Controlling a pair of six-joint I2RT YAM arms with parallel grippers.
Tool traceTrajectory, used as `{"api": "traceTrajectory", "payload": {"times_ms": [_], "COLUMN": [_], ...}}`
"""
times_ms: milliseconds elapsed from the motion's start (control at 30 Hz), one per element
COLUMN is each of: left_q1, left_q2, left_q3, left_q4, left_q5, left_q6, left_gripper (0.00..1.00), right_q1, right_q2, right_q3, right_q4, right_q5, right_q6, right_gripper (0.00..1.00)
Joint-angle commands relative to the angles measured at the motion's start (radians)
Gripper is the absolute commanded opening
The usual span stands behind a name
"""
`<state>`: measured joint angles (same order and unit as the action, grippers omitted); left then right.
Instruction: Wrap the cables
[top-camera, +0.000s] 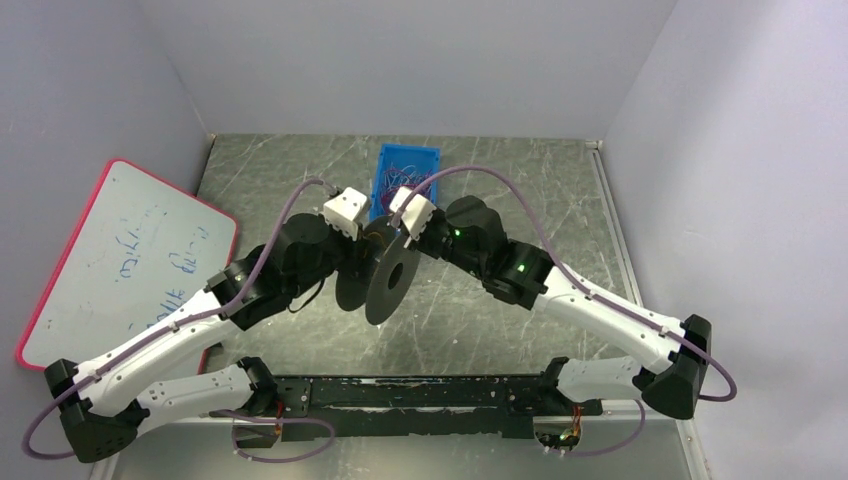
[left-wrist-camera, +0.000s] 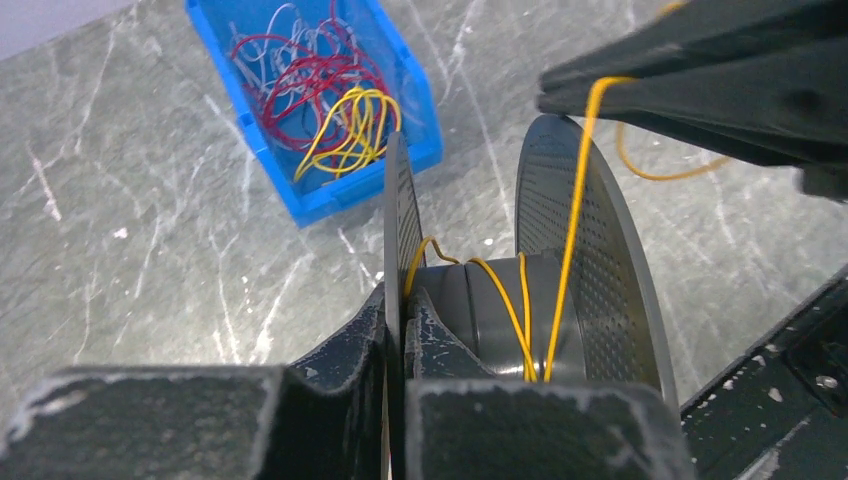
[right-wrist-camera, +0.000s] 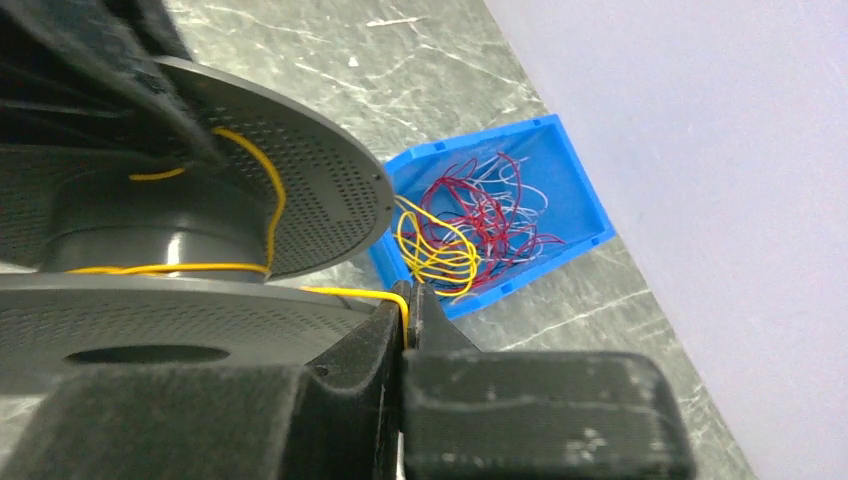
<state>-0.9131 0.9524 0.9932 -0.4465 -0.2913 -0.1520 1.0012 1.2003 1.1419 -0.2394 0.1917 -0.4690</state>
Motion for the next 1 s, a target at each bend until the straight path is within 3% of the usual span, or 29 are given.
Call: {"api": "traceTrajectory", "payload": {"times_ms": [0, 233, 533, 967], "left_q1": [-0.018, -0.018, -0.018, -0.018], "left_q2": [-0.039, -0.060, -0.124, -0.227], "left_q3": [-0.034, -0.018, 0.031, 0.150], "left_q4": [-0.191, -0.205, -0.239, -0.274], "left_q5": [0.092, 0.123, 0.220, 0.319], "left_q6": [0.057, 0.075, 0.092, 0.080], "left_gripper": [0.07, 0.07, 0.07, 0.07], "right_q1": [-0.118, -0.203, -0.352, -0.411], "right_q2": [-0.027, 0.009, -0.019, -0.046], "right_q3": [0.022, 0.011, -0.182, -0.411], "right_q4": [0.200, 0.207, 0.315, 0.485], "right_q5": [0.116, 0.045, -0.086, -0.260], "right_q6": [-0.043, 0.005, 0.181, 0.449], "right_gripper": [0.00, 0.00, 0.00, 0.00]}}
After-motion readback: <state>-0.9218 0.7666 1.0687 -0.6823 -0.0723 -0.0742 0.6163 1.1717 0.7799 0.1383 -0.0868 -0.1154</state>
